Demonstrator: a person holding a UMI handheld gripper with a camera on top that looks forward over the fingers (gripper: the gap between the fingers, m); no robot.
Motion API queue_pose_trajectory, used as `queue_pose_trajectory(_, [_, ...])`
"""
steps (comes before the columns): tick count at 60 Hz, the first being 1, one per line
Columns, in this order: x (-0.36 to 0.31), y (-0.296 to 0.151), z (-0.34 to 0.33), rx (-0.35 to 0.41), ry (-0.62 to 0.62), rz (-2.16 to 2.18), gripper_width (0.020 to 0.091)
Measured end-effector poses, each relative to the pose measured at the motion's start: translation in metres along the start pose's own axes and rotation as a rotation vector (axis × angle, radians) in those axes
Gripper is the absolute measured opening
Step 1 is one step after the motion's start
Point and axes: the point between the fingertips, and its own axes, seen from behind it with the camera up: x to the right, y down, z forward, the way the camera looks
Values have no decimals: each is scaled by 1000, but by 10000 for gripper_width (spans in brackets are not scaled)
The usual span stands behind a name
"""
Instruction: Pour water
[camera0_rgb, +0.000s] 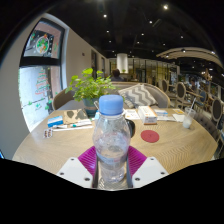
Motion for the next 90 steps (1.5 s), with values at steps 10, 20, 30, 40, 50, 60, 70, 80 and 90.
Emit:
queue_pose_trajectory(10, [-5,0,-2,-19,-6,-3,361])
queue_pose_trajectory(20, [-37,-46,-17,22,-94,78,361])
queue_pose_trajectory(30, [-93,-135,-22,94,-263,341,360])
queue_pose_trajectory(40, [-127,-213,-8,88,-471,797,358])
queue_pose_trajectory(50, [-127,-243,31,-9,-617,1372,353])
queue_pose_trajectory(60, [-127,-238,67,-129,-690,1796,358])
queue_pose_trajectory(70, [-120,-216,81,-200,-676,2048,357])
queue_pose_trajectory(80, [-121,-199,91,-237,-643,2094,355])
queue_pose_trajectory(90, [-121,-197,87,-252,-638,2032,357])
